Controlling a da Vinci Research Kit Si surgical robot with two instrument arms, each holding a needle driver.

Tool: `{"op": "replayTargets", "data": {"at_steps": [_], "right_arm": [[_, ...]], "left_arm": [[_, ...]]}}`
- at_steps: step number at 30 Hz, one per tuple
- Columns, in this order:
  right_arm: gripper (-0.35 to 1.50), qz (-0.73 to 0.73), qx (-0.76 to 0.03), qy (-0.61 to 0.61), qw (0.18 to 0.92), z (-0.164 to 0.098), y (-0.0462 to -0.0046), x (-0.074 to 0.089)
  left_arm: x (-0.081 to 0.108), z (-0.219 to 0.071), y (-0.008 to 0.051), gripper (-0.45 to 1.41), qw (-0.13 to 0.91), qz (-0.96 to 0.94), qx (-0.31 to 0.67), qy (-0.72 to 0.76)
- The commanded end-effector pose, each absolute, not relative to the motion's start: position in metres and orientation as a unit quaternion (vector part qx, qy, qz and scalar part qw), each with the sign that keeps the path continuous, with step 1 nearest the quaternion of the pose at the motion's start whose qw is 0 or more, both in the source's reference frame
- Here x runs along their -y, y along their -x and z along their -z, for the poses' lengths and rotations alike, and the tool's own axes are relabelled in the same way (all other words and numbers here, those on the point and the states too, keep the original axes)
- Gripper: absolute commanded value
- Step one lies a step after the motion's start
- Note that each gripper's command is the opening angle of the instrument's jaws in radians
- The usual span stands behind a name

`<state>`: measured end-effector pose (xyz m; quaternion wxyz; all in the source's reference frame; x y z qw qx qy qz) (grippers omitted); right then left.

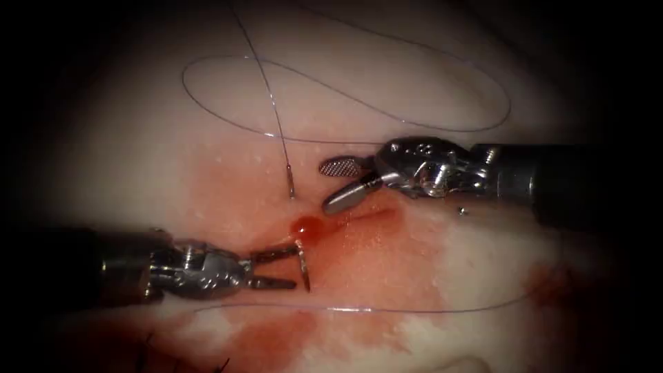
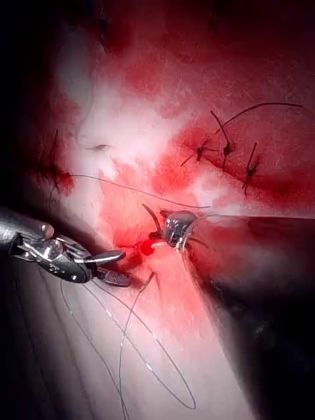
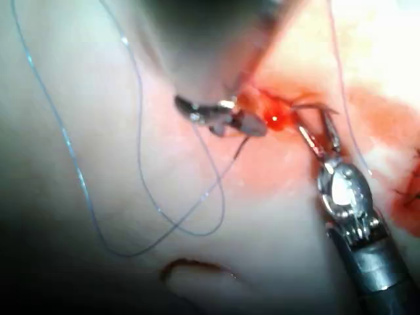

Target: Wound Closure

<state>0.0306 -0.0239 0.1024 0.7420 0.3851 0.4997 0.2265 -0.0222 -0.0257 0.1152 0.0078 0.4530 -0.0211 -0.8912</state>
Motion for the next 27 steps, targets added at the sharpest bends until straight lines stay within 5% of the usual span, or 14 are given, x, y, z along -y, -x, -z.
{"op": "replayTargets", "data": {"at_steps": [1, 19, 22, 27], "right_arm": [[0.81, -0.225, -0.501, -0.384, 0.742, -0.1029, -0.0314, 0.0238], [0.74, -0.227, -0.505, -0.381, 0.741, -0.1038, -0.0320, 0.0240], [0.71, -0.227, -0.505, -0.381, 0.741, -0.1038, -0.0321, 0.0239], [0.61, -0.228, -0.507, -0.377, 0.740, -0.1037, -0.0320, 0.0237]], "left_arm": [[0.0259, -0.1160, 0.0229, 0.59, 0.007, 0.891, 0.022, -0.454], [0.0265, -0.1181, 0.0253, 0.49, 0.013, 0.887, 0.034, -0.460], [0.0262, -0.1183, 0.0252, 0.29, 0.013, 0.887, 0.034, -0.460], [0.0263, -0.1180, 0.0247, -0.35, -0.011, 0.887, 0.021, -0.460]]}}
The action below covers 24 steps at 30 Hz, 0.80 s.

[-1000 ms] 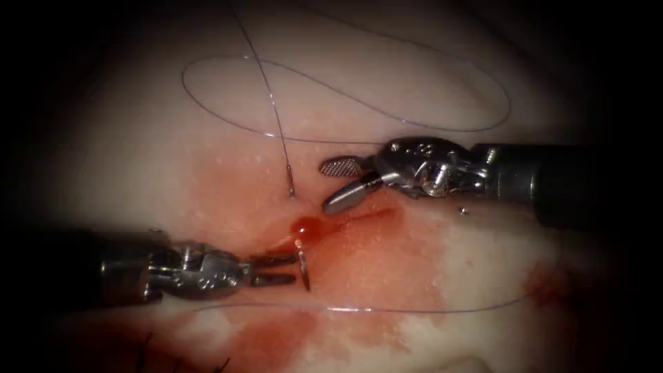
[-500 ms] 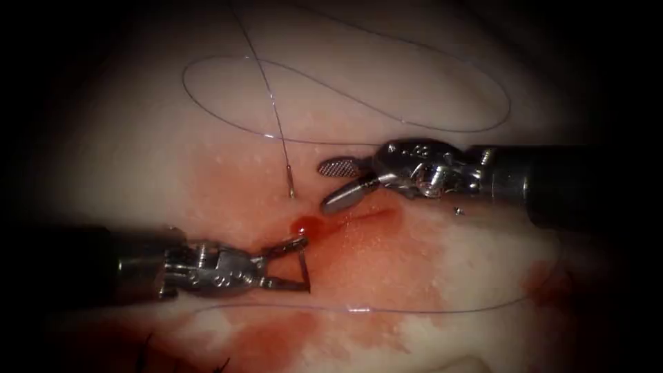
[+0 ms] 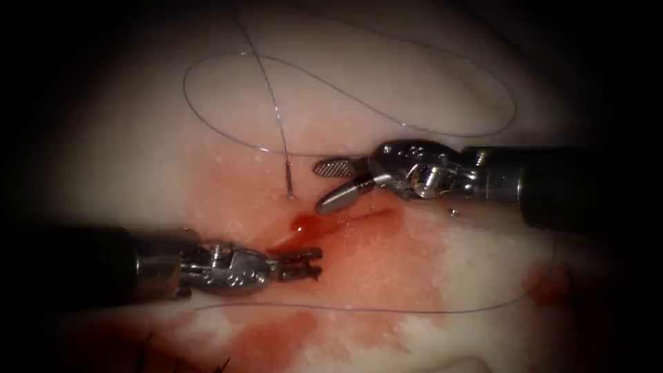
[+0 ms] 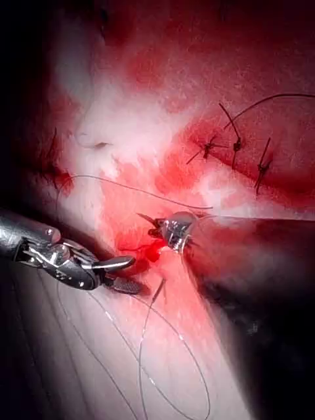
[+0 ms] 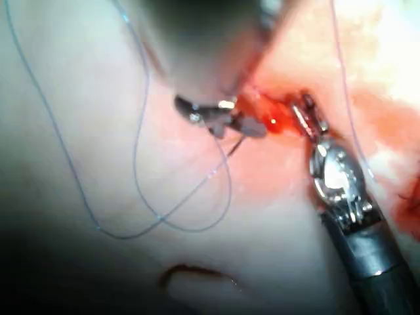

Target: Wound Closure

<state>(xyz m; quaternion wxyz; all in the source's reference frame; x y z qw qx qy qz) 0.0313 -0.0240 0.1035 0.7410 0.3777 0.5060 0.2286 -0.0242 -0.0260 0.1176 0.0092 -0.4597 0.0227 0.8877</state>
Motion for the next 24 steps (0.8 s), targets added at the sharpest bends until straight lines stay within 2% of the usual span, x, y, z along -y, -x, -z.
{"op": "replayTargets", "data": {"at_steps": [1, 6, 15, 24], "right_arm": [[0.57, -0.230, -0.506, -0.379, 0.740, -0.104, -0.0320, 0.024], [0.54, -0.228, -0.506, -0.381, 0.739, -0.103, -0.0316, 0.024], [0.44, -0.224, -0.507, -0.384, 0.739, -0.103, -0.0305, 0.025], [0.29, -0.228, -0.501, -0.398, 0.734, -0.102, -0.0287, 0.026]], "left_arm": [[0.026, -0.118, 0.0248, -0.45, 0.023, -0.887, -0.018, 0.462], [0.028, -0.116, 0.0269, -0.45, 0.093, -0.857, 0.035, 0.505], [0.028, -0.111, 0.0282, -0.45, 0.161, -0.802, 0.119, 0.563], [0.029, -0.106, 0.0288, -0.45, 0.179, -0.762, 0.175, 0.598]]}}
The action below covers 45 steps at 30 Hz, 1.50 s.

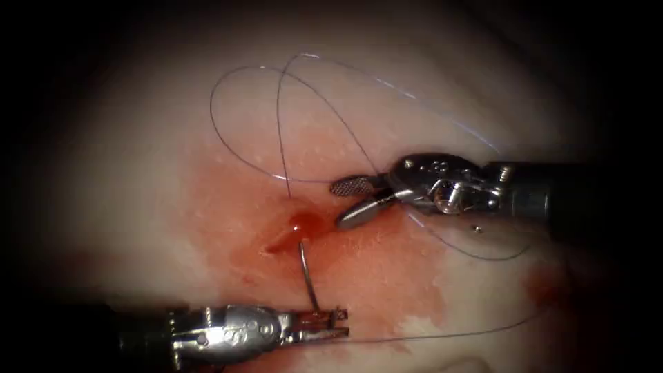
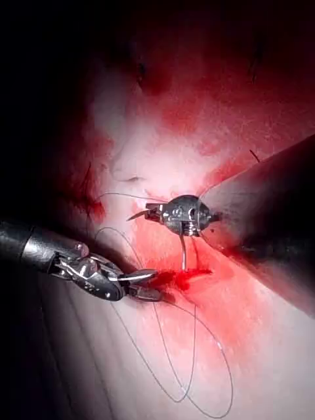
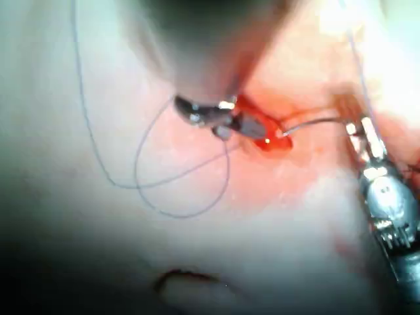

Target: Wound Closure

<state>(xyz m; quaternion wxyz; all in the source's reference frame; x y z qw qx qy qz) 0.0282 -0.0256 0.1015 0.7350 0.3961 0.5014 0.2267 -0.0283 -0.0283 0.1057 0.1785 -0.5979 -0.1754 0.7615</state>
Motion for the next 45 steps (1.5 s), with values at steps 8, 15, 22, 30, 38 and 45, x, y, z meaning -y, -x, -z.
{"op": "replayTargets", "data": {"at_steps": [8, 15, 22, 30, 38, 45], "right_arm": [[0.22, -0.231, -0.497, -0.408, 0.730, -0.101, -0.0269, 0.026], [0.17, -0.233, -0.494, -0.413, 0.729, -0.101, -0.0263, 0.026], [0.34, -0.251, -0.489, -0.421, 0.722, -0.101, -0.0260, 0.027], [0.37, -0.256, -0.487, -0.424, 0.719, -0.101, -0.0263, 0.027], [0.37, -0.265, -0.490, -0.430, 0.710, -0.100, -0.0263, 0.027], [0.36, -0.281, -0.500, -0.450, 0.685, -0.098, -0.0260, 0.026]], "left_arm": [[0.029, -0.104, 0.0298, -0.45, 0.147, -0.758, 0.172, 0.612], [0.026, -0.103, 0.0282, -0.45, 0.087, -0.797, 0.070, 0.594], [0.020, -0.100, 0.0266, -0.45, 0.054, -0.814, 0.012, 0.578], [0.016, -0.097, 0.0239, -0.45, 0.042, -0.828, -0.023, 0.558], [0.014, -0.096, 0.0220, -0.45, 0.039, -0.832, -0.059, 0.551], [0.015, -0.097, 0.0224, -0.45, 0.023, -0.839, -0.086, 0.537]]}}
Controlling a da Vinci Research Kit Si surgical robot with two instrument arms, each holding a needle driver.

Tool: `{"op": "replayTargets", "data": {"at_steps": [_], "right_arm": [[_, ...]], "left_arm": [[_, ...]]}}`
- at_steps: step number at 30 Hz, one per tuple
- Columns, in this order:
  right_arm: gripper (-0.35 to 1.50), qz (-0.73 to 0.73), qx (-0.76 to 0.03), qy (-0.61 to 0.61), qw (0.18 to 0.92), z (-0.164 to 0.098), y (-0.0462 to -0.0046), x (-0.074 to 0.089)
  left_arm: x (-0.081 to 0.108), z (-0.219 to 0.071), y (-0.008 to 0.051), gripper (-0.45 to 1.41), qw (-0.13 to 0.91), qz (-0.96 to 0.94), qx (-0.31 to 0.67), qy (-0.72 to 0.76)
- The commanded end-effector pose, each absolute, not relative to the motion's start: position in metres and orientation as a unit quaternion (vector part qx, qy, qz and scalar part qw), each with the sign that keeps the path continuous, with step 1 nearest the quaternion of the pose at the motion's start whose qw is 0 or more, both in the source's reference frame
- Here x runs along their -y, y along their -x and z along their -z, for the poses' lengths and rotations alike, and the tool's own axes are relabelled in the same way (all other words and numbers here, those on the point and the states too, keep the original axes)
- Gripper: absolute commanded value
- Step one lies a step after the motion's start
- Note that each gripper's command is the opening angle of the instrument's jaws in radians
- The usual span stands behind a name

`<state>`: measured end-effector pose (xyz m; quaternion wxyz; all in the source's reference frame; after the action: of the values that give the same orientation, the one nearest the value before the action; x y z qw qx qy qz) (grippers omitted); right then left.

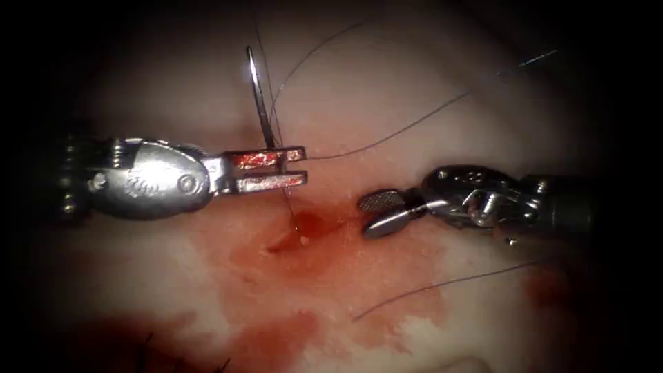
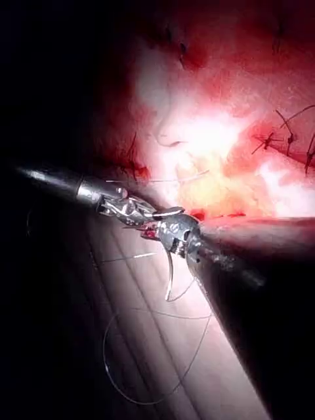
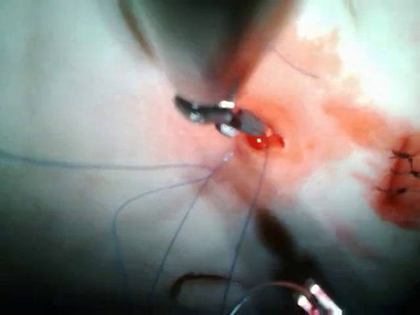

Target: Wound Closure

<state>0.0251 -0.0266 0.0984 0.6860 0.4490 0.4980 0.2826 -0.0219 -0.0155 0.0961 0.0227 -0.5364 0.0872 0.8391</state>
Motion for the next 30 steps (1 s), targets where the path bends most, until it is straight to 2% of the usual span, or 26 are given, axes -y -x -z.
{"op": "replayTargets", "data": {"at_steps": [1, 6, 8, 12, 13, 18, 19, 20, 23, 30], "right_arm": [[0.36, -0.288, -0.501, -0.457, 0.676, -0.0981, -0.0260, 0.0265], [0.36, -0.307, -0.497, -0.474, 0.658, -0.0976, -0.0262, 0.0267], [0.51, -0.341, -0.480, -0.503, 0.633, -0.0972, -0.0262, 0.0266], [0.51, -0.349, -0.483, -0.512, 0.619, -0.0971, -0.0263, 0.0265], [0.59, -0.357, -0.486, -0.521, 0.604, -0.0971, -0.0265, 0.0265], [0.71, -0.365, -0.494, -0.531, 0.584, -0.0971, -0.0271, 0.0264], [0.83, -0.366, -0.501, -0.532, 0.576, -0.0971, -0.0275, 0.0264], [0.83, -0.366, -0.501, -0.532, 0.576, -0.0971, -0.0275, 0.0264], [1.03, -0.372, -0.511, -0.534, 0.561, -0.0970, -0.0290, 0.0265], [1.08, -0.375, -0.515, -0.536, 0.554, -0.0966, -0.0306, 0.0267]], "left_arm": [[0.0167, -0.0977, 0.0230, -0.45, 0.022, -0.841, -0.095, 0.531], [0.0200, -0.1007, 0.0245, -0.45, 0.005, -0.840, -0.100, 0.533], [0.0222, -0.1035, 0.0256, -0.45, -0.015, -0.847, -0.100, 0.522], [0.0231, -0.1050, 0.0259, -0.45, -0.041, -0.852, -0.110, 0.511], [0.0234, -0.1060, 0.0259, -0.45, -0.061, -0.852, -0.119, 0.505], [0.0235, -0.1066, 0.0257, -0.45, -0.088, -0.850, -0.134, 0.501], [0.0237, -0.1068, 0.0258, -0.45, -0.107, -0.849, -0.144, 0.497], [0.0237, -0.1068, 0.0258, -0.45, -0.107, -0.849, -0.144, 0.497], [0.0241, -0.1071, 0.0261, -0.45, -0.127, -0.846, -0.154, 0.494], [0.0245, -0.1074, 0.0263, -0.45, -0.148, -0.845, -0.162, 0.487]]}}
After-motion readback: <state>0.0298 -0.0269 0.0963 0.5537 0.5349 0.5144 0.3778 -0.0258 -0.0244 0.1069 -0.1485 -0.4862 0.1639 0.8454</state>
